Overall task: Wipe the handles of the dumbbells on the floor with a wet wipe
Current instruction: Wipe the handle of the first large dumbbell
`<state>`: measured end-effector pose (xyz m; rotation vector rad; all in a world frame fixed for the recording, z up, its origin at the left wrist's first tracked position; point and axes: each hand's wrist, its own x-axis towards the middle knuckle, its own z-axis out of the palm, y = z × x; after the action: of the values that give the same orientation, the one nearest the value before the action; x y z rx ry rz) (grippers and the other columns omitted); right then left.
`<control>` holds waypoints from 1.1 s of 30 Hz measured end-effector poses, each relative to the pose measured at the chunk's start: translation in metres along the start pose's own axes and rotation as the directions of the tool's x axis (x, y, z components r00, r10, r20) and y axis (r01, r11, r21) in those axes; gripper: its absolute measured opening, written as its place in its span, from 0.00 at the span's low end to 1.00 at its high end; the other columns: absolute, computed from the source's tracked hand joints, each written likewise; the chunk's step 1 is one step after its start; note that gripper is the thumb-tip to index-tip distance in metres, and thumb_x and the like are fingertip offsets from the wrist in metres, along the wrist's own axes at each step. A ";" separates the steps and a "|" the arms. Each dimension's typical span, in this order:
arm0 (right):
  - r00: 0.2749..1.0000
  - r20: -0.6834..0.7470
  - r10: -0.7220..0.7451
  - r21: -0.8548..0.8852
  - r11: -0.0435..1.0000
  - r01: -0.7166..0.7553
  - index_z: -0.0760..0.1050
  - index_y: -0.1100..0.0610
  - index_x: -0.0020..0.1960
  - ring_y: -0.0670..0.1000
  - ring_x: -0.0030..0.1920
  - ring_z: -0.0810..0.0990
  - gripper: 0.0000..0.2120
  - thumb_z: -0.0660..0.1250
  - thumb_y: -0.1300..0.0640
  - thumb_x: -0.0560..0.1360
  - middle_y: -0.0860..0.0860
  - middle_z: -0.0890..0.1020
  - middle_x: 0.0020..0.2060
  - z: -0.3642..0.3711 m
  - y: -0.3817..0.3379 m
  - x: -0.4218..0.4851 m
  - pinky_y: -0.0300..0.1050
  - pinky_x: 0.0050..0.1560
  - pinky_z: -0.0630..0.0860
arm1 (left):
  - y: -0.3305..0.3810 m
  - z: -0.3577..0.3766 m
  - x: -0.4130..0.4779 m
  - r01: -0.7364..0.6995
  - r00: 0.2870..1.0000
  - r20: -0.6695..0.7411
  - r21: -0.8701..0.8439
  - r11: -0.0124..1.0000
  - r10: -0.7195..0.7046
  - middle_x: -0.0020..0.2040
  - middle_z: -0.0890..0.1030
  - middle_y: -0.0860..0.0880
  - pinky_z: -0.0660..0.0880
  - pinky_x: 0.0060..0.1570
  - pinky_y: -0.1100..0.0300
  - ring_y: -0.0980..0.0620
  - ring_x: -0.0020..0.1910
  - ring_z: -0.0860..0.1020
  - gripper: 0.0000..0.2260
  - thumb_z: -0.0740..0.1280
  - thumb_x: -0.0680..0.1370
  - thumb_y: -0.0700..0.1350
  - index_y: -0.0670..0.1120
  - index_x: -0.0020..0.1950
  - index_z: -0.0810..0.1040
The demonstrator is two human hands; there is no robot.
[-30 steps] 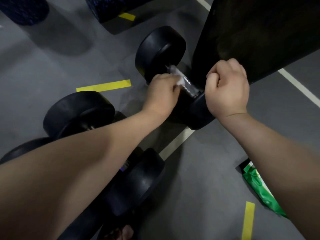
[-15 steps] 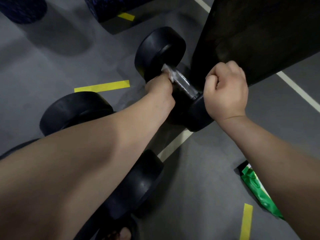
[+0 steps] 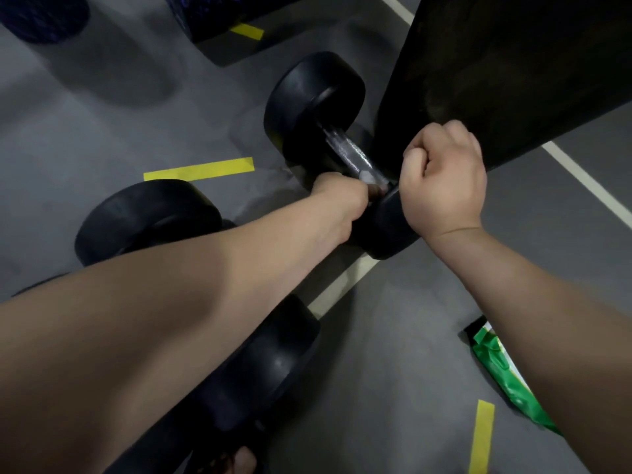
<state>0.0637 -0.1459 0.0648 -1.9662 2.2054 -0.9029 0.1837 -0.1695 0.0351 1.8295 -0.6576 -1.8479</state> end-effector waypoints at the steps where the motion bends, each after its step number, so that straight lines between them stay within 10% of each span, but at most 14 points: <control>1: 1.000 0.001 0.000 0.005 1.000 0.000 0.74 0.59 0.42 0.54 0.46 0.72 0.12 0.54 0.57 0.75 0.54 0.74 0.42 0.000 0.000 0.000 0.51 0.43 0.71 | 0.001 0.001 -0.001 -0.017 0.999 -0.036 0.017 1.000 0.018 0.40 0.85 0.45 0.82 0.34 0.56 0.47 0.36 0.84 0.11 0.76 0.75 0.46 0.42 0.54 0.81; 12: 0.975 0.215 -0.046 -0.056 0.997 0.060 0.77 0.56 0.46 0.54 0.51 0.73 0.10 0.58 0.57 0.78 0.53 0.76 0.46 -0.020 -0.006 0.011 0.52 0.51 0.75 | -0.006 -0.066 -0.045 -0.215 0.959 0.183 -0.035 0.976 0.218 0.51 0.83 0.46 0.81 0.52 0.58 0.50 0.51 0.81 0.06 0.67 0.83 0.43 0.42 0.56 0.80; 18: 0.958 0.262 -0.120 0.019 0.993 0.119 0.78 0.55 0.48 0.52 0.51 0.75 0.09 0.59 0.58 0.77 0.51 0.77 0.46 -0.037 -0.041 -0.006 0.49 0.51 0.75 | -0.007 -0.109 -0.100 -0.448 0.890 0.120 0.408 0.796 0.440 0.48 0.83 0.47 0.77 0.41 0.68 0.55 0.39 0.79 0.10 0.73 0.78 0.41 0.46 0.59 0.82; 26: 0.692 0.719 -0.068 0.515 0.720 -0.464 0.81 0.54 0.55 0.45 0.46 0.79 0.09 0.64 0.53 0.81 0.46 0.82 0.44 -0.031 -0.114 -0.059 0.42 0.44 0.76 | -0.027 -0.162 -0.146 -0.447 0.867 0.073 0.553 0.703 0.493 0.46 0.83 0.37 0.74 0.38 0.60 0.51 0.34 0.80 0.22 0.80 0.70 0.43 0.47 0.55 0.70; 33: 0.677 0.721 -0.150 0.568 0.688 -0.452 0.80 0.63 0.47 0.50 0.39 0.77 0.13 0.69 0.52 0.79 0.53 0.83 0.37 -0.016 -0.135 -0.097 0.47 0.42 0.73 | -0.036 -0.197 -0.169 -0.445 0.889 0.060 0.352 0.824 0.454 0.43 0.83 0.41 0.79 0.47 0.54 0.51 0.38 0.81 0.16 0.78 0.73 0.38 0.45 0.54 0.74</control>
<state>0.1965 -0.0532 0.1064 -1.3327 1.2396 -0.6230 0.3839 -0.0397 0.1440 1.7027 -1.3626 -1.4503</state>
